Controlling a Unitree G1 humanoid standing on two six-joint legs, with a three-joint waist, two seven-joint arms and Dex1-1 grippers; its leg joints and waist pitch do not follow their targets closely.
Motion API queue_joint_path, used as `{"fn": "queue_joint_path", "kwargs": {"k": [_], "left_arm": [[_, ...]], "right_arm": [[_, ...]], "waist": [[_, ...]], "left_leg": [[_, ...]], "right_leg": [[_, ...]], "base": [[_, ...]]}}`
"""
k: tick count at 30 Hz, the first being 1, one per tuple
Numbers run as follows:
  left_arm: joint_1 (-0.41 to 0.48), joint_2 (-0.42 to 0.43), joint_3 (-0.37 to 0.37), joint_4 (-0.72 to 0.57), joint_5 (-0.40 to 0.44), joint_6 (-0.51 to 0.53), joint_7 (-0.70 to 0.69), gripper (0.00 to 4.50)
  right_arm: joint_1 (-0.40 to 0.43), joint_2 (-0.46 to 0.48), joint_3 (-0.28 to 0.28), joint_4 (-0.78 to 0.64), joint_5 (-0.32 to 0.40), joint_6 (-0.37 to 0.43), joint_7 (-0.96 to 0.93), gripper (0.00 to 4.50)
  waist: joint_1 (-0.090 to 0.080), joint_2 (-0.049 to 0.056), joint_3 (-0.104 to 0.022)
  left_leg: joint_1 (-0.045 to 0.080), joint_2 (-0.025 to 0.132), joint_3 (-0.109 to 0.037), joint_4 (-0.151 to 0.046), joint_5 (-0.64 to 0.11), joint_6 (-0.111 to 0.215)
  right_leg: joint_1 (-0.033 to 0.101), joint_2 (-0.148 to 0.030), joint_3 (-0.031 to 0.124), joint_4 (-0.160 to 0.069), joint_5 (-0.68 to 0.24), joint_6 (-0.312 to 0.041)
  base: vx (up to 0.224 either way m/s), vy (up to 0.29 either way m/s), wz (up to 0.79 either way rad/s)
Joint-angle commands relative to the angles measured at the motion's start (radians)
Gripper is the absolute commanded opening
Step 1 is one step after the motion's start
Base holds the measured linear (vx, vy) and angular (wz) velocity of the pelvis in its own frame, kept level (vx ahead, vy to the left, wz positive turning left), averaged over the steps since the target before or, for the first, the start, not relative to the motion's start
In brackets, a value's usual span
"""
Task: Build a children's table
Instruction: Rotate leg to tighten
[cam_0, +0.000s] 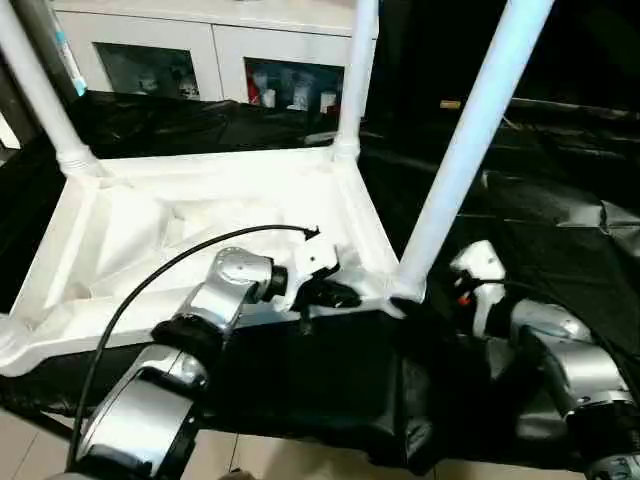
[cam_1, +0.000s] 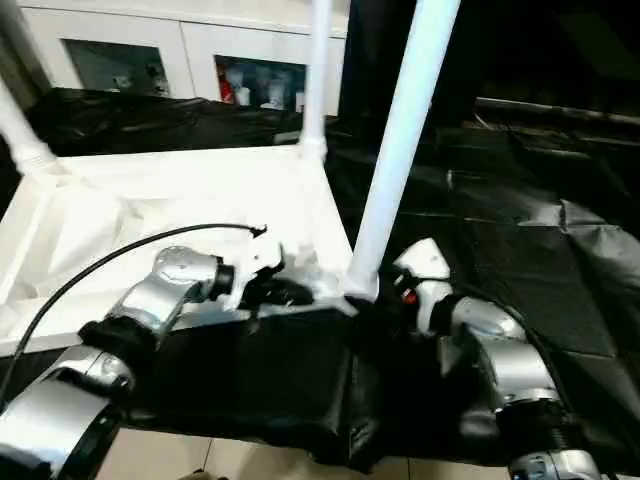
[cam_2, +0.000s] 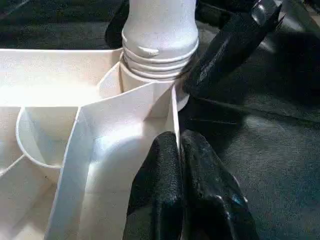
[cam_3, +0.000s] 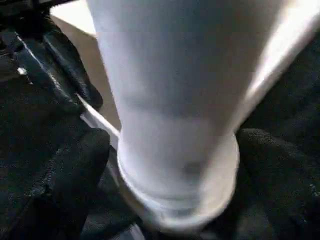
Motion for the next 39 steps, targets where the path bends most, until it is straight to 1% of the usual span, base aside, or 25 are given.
{"fn": "queue_joint_path", "kwargs": {"k": [1, 2, 4, 8, 9, 10, 11, 14, 18, 20, 22, 23, 24, 25, 27, 28, 29, 30, 31, 32, 33, 34, 36, 37, 39], "left_arm": [[0.023, -0.012, -0.016, -0.007, -0.019, 0.005, -0.035, 0.00], [0.027, -0.012, -0.016, -0.015, -0.017, 0.009, -0.039, 0.00], [0.030, -0.012, -0.015, -0.022, -0.015, 0.013, -0.043, 0.00], [0.036, -0.008, -0.019, -0.038, -0.018, 0.025, -0.046, 0.00], [0.037, -0.008, -0.020, -0.041, -0.018, 0.027, -0.046, 0.00], [0.040, -0.005, -0.022, -0.044, -0.017, 0.029, -0.047, 0.00], [0.041, -0.004, -0.023, -0.045, -0.017, 0.029, -0.047, 0.00], [0.043, -0.003, -0.025, -0.051, -0.015, 0.034, -0.046, 0.00], [0.045, 0.002, -0.035, -0.055, 0.001, 0.044, -0.042, 0.00], [0.039, 0.001, -0.042, -0.045, 0.020, 0.051, -0.013, 0.00], [0.023, -0.012, -0.039, -0.017, 0.034, 0.058, 0.041, 0.00], [0.012, -0.023, -0.036, 0.001, 0.042, 0.067, 0.075, 0.00], [-0.012, -0.044, -0.033, 0.037, 0.060, 0.077, 0.150, 0.00], [-0.024, -0.056, -0.032, 0.056, 0.072, 0.080, 0.193, 0.00], [-0.043, -0.075, -0.030, 0.082, 0.083, 0.092, 0.251, 0.00], [-0.050, -0.083, -0.029, 0.091, 0.086, 0.097, 0.273, 0.00], [-0.062, -0.098, -0.023, 0.106, 0.089, 0.110, 0.318, 0.00], [-0.076, -0.117, -0.016, 0.123, 0.089, 0.126, 0.362, 0.00], [-0.090, -0.138, -0.012, 0.140, 0.093, 0.140, 0.410, 0.00], [-0.102, -0.154, -0.010, 0.155, 0.097, 0.148, 0.443, 0.00], [-0.107, -0.162, -0.011, 0.162, 0.101, 0.149, 0.453, 0.00], [-0.109, -0.165, -0.012, 0.167, 0.103, 0.147, 0.456, 0.00], [-0.115, -0.171, -0.013, 0.179, 0.107, 0.137, 0.456, 0.00], [-0.116, -0.171, -0.014, 0.185, 0.109, 0.129, 0.451, 0.00], [-0.115, -0.170, -0.015, 0.186, 0.110, 0.127, 0.448, 0.00]], "right_arm": [[-0.015, 0.000, 0.002, -0.014, -0.002, 0.009, 0.013, 4.20], [-0.018, 0.004, 0.003, -0.007, -0.005, 0.010, 0.019, 4.20], [-0.020, 0.007, 0.004, -0.001, -0.004, 0.011, 0.025, 4.08], [-0.023, 0.008, 0.003, 0.002, 0.008, 0.015, 0.041, 3.64], [-0.023, 0.008, 0.003, 0.002, 0.010, 0.015, 0.043, 3.54], [-0.022, 0.007, 0.003, 0.000, 0.012, 0.016, 0.047, 3.54], [-0.021, 0.008, 0.002, -0.001, 0.013, 0.017, 0.048, 3.37], [-0.016, 0.009, 0.000, -0.007, 0.016, 0.020, 0.054, 3.13], [-0.007, 0.027, -0.013, -0.008, 0.025, 0.027, 0.034, 3.01], [-0.011, 0.056, -0.034, 0.018, 0.015, 0.022, -0.038, 2.99], [-0.029, 0.095, -0.061, 0.077, -0.013, 0.019, -0.163, 2.97], [-0.035, 0.116, -0.070, 0.106, -0.034, 0.002, -0.232, 2.97], [-0.046, 0.157, -0.093, 0.154, -0.053, -0.013, -0.351, 2.96], [-0.052, 0.179, -0.108, 0.176, -0.057, -0.014, -0.410, 2.95], [-0.060, 0.215, -0.132, 0.196, -0.056, -0.010, -0.496, 2.88], [-0.062, 0.228, -0.141, 0.202, -0.055, -0.009, -0.526, 2.81], [-0.067, 0.252, -0.158, 0.210, -0.051, -0.004, -0.573, 2.78], [-0.074, 0.282, -0.174, 0.220, -0.050, -0.004, -0.629, 2.78], [-0.081, 0.315, -0.181, 0.227, -0.055, 0.002, -0.684, 2.76], [-0.089, 0.340, -0.181, 0.234, -0.063, 0.003, -0.727, 2.76], [-0.094, 0.353, -0.167, 0.237, -0.082, -0.004, -0.751, 2.76], [-0.096, 0.358, -0.159, 0.239, -0.092, -0.012, -0.757, 2.76], [-0.095, 0.375, -0.143, 0.235, -0.101, -0.038, -0.745, 2.76], [-0.087, 0.386, -0.134, 0.217, -0.097, -0.056, -0.721, 3.11], [-0.084, 0.387, -0.132, 0.209, -0.094, -0.058, -0.713, 3.45]], "waist": [[0.002, -0.016, -0.054], [0.002, -0.018, -0.053], [0.001, -0.018, -0.055], [0.002, -0.020, -0.056], [0.003, -0.019, -0.056], [0.003, -0.019, -0.056], [0.002, -0.018, -0.056], [0.002, -0.019, -0.056], [0.001, -0.018, -0.057], [-0.002, -0.018, -0.056], [-0.006, -0.016, -0.053], [-0.009, -0.017, -0.050], [-0.013, -0.011, -0.046], [-0.018, -0.013, -0.044], [-0.018, -0.014, -0.043], [-0.018, -0.014, -0.045], [-0.018, -0.013, -0.045], [-0.019, -0.007, -0.046], [-0.022, -0.010, -0.047], [-0.021, -0.005, -0.047], [-0.024, -0.010, -0.050], [-0.023, -0.013, -0.050], [-0.022, -0.013, -0.051], [-0.022, -0.009, -0.051], [-0.021, -0.010, -0.051]], "left_leg": [[0.005, 0.064, -0.023, -0.050, -0.125, 0.104], [0.005, 0.064, -0.023, -0.051, -0.127, 0.103], [0.004, 0.063, -0.023, -0.050, -0.114, 0.103], [0.003, 0.061, -0.023, -0.048, -0.101, 0.111], [0.002, 0.061, -0.023, -0.047, -0.099, 0.111], [0.002, 0.061, -0.023, -0.047, -0.097, 0.112], [0.003, 0.061, -0.022, -0.047, -0.098, 0.112], [0.002, 0.060, -0.023, -0.047, -0.106, 0.108], [0.003, 0.061, -0.023, -0.047, -0.098, 0.108], [0.003, 0.060, -0.023, -0.047, -0.101, 0.107], [0.005, 0.060, -0.024, -0.050, -0.130, 0.087], [0.006, 0.058, -0.026, -0.054, -0.161, 0.066], [0.012, 0.060, -0.028, -0.057, -0.201, 0.039], [0.015, 0.058, -0.030, -0.060, -0.237, 0.014], [0.020, 0.059, -0.034, -0.063, -0.274, -0.004], [0.018, 0.061, -0.036, -0.065, -0.277, -0.009], [0.018, 0.062, -0.037, -0.066, -0.277, -0.011], [0.018, 0.063, -0.037, -0.067, -0.276, -0.016], [0.018, 0.063, -0.036, -0.068, -0.283, -0.020], [0.019, 0.064, -0.038, -0.069, -0.289, -0.027], [0.018, 0.061, -0.037, -0.068, -0.284, -0.029], [0.016, 0.058, -0.035, -0.066, -0.273, -0.021], [0.014, 0.056, -0.033, -0.063, -0.257, -0.003], [0.012, 0.057, -0.032, -0.063, -0.246, 0.003], [0.011, 0.056, -0.032, -0.063, -0.235, 0.009]], "right_leg": [[0.047, -0.085, 0.052, -0.065, -0.095, -0.242], [0.047, -0.085, 0.052, -0.066, -0.097, -0.241], [0.048, -0.085, 0.052, -0.063, -0.086, -0.238], [0.049, -0.085, 0.052, -0.062, -0.067, -0.237], [0.050, -0.085, 0.052, -0.061, -0.069, -0.236], [0.050, -0.085, 0.052, -0.061, -0.067, -0.236], [0.049, -0.084, 0.051, -0.062, -0.067, -0.237], [0.050, -0.084, 0.051, -0.063, -0.085, -0.232], [0.049, -0.084, 0.052, -0.060, -0.067, -0.238], [0.047, -0.085, 0.052, -0.061, -0.071, -0.238], [0.043, -0.087, 0.052, -0.068, -0.125, -0.231], [0.043, -0.088, 0.052, -0.076, -0.188, -0.217], [0.036, -0.088, 0.053, -0.084, -0.264, -0.200], [0.033, -0.086, 0.053, -0.090, -0.331, -0.182], [0.030, -0.088, 0.054, -0.098, -0.399, -0.158], [0.031, -0.089, 0.056, -0.097, -0.396, -0.150], [0.031, -0.088, 0.056, -0.096, -0.381, -0.151], [0.029, -0.087, 0.057, -0.091, -0.337, -0.160], [0.027, -0.085, 0.058, -0.090, -0.307, -0.169], [0.027, -0.086, 0.058, -0.088, -0.296, -0.174], [0.029, -0.084, 0.058, -0.087, -0.269, -0.178], [0.033, -0.086, 0.059, -0.086, -0.248, -0.180], [0.034, -0.085, 0.059, -0.086, -0.228, -0.179], [0.036, -0.085, 0.060, -0.085, -0.207, -0.181], [0.038, -0.084, 0.060, -0.083, -0.185, -0.185]], "base": [[0.000, 0.000, 0.00], [0.000, 0.000, 0.00], [0.000, 0.000, 0.00], [0.000, 0.000, 0.00], [0.000, 0.000, 0.00], [0.000, 0.000, 0.00], [0.000, 0.000, 0.00], [0.000, 0.000, 0.00], [0.000, 0.000, 0.00], [0.000, 0.000, 0.00], [0.000, 0.000, 0.00], [0.000, 0.000, 0.00], [0.000, 0.000, 0.00], [0.000, 0.000, 0.00], [0.000, 0.000, 0.00], [0.000, 0.000, 0.00], [0.000, 0.000, 0.00], [0.000, 0.000, 0.00], [0.000, 0.000, 0.00], [0.000, 0.000, 0.00], [0.000, 0.000, 0.00], [0.000, 0.000, 0.00], [0.000, 0.000, 0.00], [0.000, 0.000, 0.00], [0.000, 0.000, 0.00]]}}
